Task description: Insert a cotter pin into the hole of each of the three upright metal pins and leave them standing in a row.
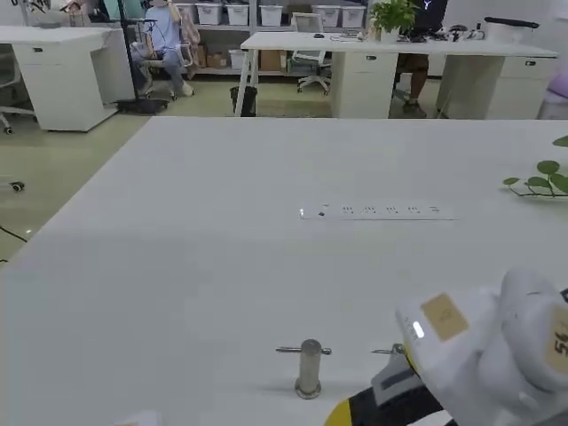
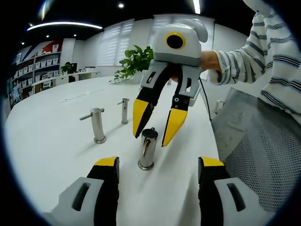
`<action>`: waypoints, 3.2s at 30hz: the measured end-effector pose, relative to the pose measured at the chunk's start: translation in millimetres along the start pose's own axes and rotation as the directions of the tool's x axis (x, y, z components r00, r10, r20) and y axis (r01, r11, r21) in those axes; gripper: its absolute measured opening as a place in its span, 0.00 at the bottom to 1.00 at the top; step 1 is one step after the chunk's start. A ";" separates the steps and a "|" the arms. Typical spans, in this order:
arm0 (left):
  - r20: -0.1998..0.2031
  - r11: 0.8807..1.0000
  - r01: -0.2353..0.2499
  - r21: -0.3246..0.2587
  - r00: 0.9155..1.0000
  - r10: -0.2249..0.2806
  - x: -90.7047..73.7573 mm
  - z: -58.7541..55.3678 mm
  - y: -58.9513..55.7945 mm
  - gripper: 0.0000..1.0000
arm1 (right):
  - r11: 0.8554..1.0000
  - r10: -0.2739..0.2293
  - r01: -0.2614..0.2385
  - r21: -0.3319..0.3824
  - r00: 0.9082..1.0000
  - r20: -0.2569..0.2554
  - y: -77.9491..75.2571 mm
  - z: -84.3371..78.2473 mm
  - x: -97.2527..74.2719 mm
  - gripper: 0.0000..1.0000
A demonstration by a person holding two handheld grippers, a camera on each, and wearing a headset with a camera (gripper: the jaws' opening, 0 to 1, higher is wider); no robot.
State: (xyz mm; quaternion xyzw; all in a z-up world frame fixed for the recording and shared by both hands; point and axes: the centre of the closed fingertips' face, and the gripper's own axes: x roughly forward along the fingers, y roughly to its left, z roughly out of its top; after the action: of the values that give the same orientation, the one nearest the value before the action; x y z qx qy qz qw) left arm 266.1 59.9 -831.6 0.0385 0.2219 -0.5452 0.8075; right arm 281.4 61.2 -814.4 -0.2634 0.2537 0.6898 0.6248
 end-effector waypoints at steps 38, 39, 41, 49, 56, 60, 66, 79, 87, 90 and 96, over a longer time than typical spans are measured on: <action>-0.002 0.966 -0.213 -0.145 0.977 0.215 -47.7 -5.9 8.0 0.99 | 0.999 -0.009 0.009 0.043 1.000 0.007 2.9 -8.9 23.1 0.28; -0.003 0.966 -0.212 -0.147 0.977 0.214 -47.5 -6.0 7.5 0.99 | 0.999 -0.008 0.008 0.047 1.000 0.008 3.0 -9.2 23.6 0.28; -0.003 0.966 -0.207 -0.156 0.978 0.209 -46.9 -6.1 5.9 0.99 | 0.999 -0.001 0.000 0.051 1.000 0.012 4.4 -9.1 24.3 0.27; 0.000 0.967 -0.189 -0.169 0.981 0.192 -44.9 -7.1 -0.8 0.99 | 0.998 -0.005 0.005 0.060 1.000 0.012 4.3 -11.0 26.5 0.25; -0.020 0.969 -0.187 -0.162 0.982 0.186 -46.0 -11.7 -3.6 0.99 | 0.996 -0.004 0.001 0.094 0.999 0.032 1.0 -10.5 27.0 0.20; -0.020 0.966 -0.191 -0.175 0.981 0.190 -48.0 -13.7 -4.4 0.99 | 0.995 -0.003 -0.001 0.096 0.999 0.043 0.6 -9.0 27.1 0.19; -0.041 0.968 -0.180 -0.175 0.984 0.176 -50.4 -18.1 -9.3 0.99 | 0.996 -0.001 -0.004 0.093 0.999 0.053 -0.8 -8.6 27.5 0.17; -0.050 0.973 -0.171 -0.153 0.985 0.165 -47.0 -13.6 -18.2 0.99 | 0.999 -0.011 0.007 0.043 0.996 0.092 -1.8 -7.5 26.8 0.14; -0.050 0.974 -0.171 -0.148 0.985 0.165 -44.4 -10.9 -19.4 0.99 | 0.999 -0.002 -0.001 0.039 0.997 0.074 -0.6 -8.0 26.6 0.14; -0.054 0.974 -0.170 -0.149 0.985 0.163 -42.6 -9.9 -20.1 0.99 | 0.999 -0.007 0.003 0.046 0.997 0.080 -0.8 -7.8 26.5 0.14; -0.039 0.972 -0.159 -0.171 0.987 0.155 -40.1 -5.2 -22.2 0.99 | 0.999 0.000 -0.003 0.043 0.997 0.075 1.2 -11.2 22.8 0.13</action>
State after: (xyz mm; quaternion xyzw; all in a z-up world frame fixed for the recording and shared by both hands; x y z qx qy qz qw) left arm 232.2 87.2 -816.2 -0.0078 0.2752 -0.4577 0.8454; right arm 278.9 70.2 -838.1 -0.2235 0.2450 0.6942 0.6389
